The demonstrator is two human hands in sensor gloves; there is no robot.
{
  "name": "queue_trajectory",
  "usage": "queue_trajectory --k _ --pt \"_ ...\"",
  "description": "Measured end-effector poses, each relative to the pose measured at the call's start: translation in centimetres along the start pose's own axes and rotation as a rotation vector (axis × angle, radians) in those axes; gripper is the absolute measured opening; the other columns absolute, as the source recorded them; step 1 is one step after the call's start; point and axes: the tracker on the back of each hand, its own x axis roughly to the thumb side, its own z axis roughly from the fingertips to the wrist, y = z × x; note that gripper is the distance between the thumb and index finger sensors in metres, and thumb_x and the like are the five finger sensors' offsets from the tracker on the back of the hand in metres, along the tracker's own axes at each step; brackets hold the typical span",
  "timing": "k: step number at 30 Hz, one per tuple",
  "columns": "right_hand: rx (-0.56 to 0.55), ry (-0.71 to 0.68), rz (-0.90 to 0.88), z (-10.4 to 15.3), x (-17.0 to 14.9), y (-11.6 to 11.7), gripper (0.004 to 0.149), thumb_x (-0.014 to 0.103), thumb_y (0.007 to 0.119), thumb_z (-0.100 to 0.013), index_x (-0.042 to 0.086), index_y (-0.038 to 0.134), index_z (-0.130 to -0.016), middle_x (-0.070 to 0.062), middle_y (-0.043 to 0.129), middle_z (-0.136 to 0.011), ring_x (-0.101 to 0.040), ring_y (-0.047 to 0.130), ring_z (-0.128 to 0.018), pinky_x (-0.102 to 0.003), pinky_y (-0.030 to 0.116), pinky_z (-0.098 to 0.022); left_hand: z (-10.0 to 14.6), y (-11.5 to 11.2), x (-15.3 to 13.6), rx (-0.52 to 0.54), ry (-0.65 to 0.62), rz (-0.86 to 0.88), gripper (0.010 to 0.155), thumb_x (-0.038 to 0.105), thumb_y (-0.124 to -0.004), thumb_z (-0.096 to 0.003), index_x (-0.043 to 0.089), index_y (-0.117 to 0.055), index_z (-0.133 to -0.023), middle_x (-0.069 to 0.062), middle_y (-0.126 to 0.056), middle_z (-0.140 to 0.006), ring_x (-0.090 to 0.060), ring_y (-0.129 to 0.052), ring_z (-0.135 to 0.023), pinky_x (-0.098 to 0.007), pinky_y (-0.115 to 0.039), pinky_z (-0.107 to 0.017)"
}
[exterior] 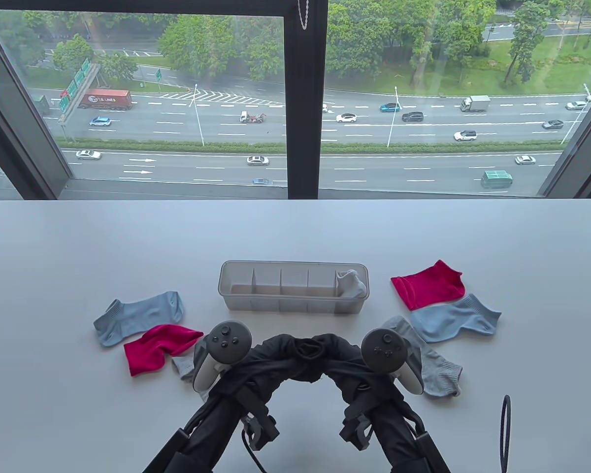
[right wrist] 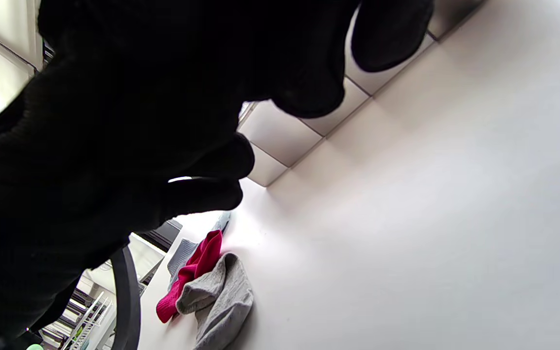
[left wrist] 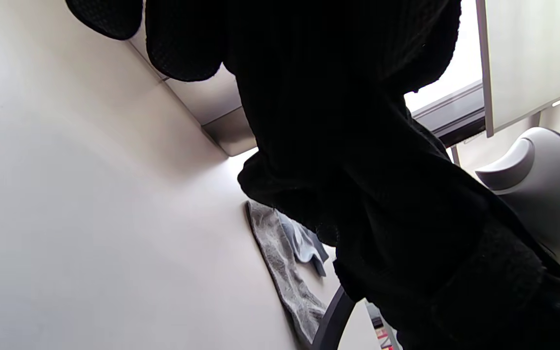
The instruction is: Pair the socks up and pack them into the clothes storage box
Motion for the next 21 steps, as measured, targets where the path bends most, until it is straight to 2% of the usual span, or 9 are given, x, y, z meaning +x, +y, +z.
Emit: queue_trajectory --k 3,5,7,11,14,16,17,19,21 --pt "-0.001 0.003 -0.046 -0.1 -0.1 0.1 0.05 0.032 0.076 -0.059 0.017 0.059 -0.103 -0.013 0.08 -0.09 -0.027 0.086 -0.078 -0.058 0.064 -0.071 0.4 0.5 -0.5 0.074 0.012 0.049 0.043 0.04 -0.07 -0.0579 0.006 -0.086 -0.076 -0.018 -0.089 -0.083 -0.048 -0.088 -0.077 -0.068 -0.067 -0.064" --pt "-0.169 -0.004 -0.06 0.4 -0.2 -0.3 0.05 0.029 0.076 -0.059 0.017 0.059 -0.105 -0.012 0.081 -0.093 -0.025 0.088 -0.08 -0.055 0.066 -0.072 0.6 0.6 -0.8 0.142 0.002 0.089 0.043 0.038 -0.067 -0.0592 0.006 -0.084 -0.082 -0.021 -0.09 -0.083 -0.048 -0.09 -0.076 -0.067 -0.069 -0.064" --pt "-0.225 -0.007 -0.121 0.6 -0.1 -0.7 0.047 0.028 0.075 -0.059 0.017 0.062 -0.103 -0.012 0.083 -0.092 -0.025 0.089 -0.079 -0.055 0.066 -0.072 0.2 0.4 -0.6 0.051 0.004 0.143 0.05 0.028 -0.063 -0.0604 0.01 -0.058 -0.107 -0.019 -0.091 -0.083 -0.046 -0.093 -0.076 -0.065 -0.071 -0.064" --pt "-0.29 0.024 -0.138 1.1 -0.5 -0.8 0.047 0.037 0.065 -0.063 0.018 0.06 -0.105 -0.01 0.084 -0.091 -0.024 0.089 -0.08 -0.054 0.066 -0.072 0.4 0.4 -0.1 0.101 -0.015 0.133 0.045 0.025 -0.065 -0.0591 0.01 -0.062 -0.101 -0.017 -0.094 -0.08 -0.046 -0.096 -0.074 -0.064 -0.074 -0.062" --pt "-0.123 0.025 -0.261 0.7 -0.2 0.0 0.077 0.052 0.065 -0.059 0.009 0.037 -0.116 -0.029 0.067 -0.106 -0.042 0.083 -0.086 -0.06 0.064 -0.068 0.8 0.7 -0.3 0.204 -0.016 0.165 0.043 0.027 -0.06 -0.0613 0.005 -0.064 -0.098 -0.014 -0.097 -0.074 -0.042 -0.1 -0.07 -0.062 -0.077 -0.06" --pt "-0.011 0.044 -0.342 0.4 0.1 0.8 0.075 0.047 0.067 -0.06 0.007 0.036 -0.115 -0.025 0.069 -0.104 -0.037 0.086 -0.083 -0.057 0.066 -0.069 0.8 0.9 -0.5 0.239 -0.012 0.195 0.044 0.029 -0.057 -0.0617 0.003 -0.066 -0.096 -0.015 -0.098 -0.073 -0.043 -0.1 -0.069 -0.063 -0.077 -0.06" --pt "-0.083 0.069 -0.341 0.2 0.4 0.9 0.059 0.037 0.07 -0.062 0.011 0.049 -0.111 -0.017 0.081 -0.095 -0.025 0.094 -0.073 -0.05 0.074 -0.065 0.9 1.0 -0.7 0.227 -0.002 0.194 0.045 0.03 -0.056 -0.0621 0.003 -0.067 -0.096 -0.017 -0.097 -0.074 -0.045 -0.098 -0.071 -0.063 -0.075 -0.061" --pt "-0.149 0.08 -0.303 0.2 0.7 0.4 0.049 0.032 0.072 -0.062 0.014 0.059 -0.106 -0.015 0.084 -0.091 -0.021 0.096 -0.069 -0.046 0.077 -0.064 1.0 1.1 -1.0 0.23 -0.008 0.215 0.048 0.033 -0.055 -0.0627 0.003 -0.066 -0.099 -0.022 -0.093 -0.084 -0.05 -0.09 -0.079 -0.066 -0.068 -0.065" --pt "-0.245 0.11 -0.259 0.6 0.7 -0.6 0.046 0.029 0.073 -0.062 0.014 0.061 -0.104 -0.015 0.084 -0.09 -0.022 0.096 -0.068 -0.048 0.077 -0.063 0.9 1.1 -0.9 0.181 -0.026 0.147 0.056 0.039 -0.056 -0.0622 0.011 -0.055 -0.111 -0.026 -0.053 -0.116 -0.055 -0.045 -0.108 -0.069 -0.039 -0.077"
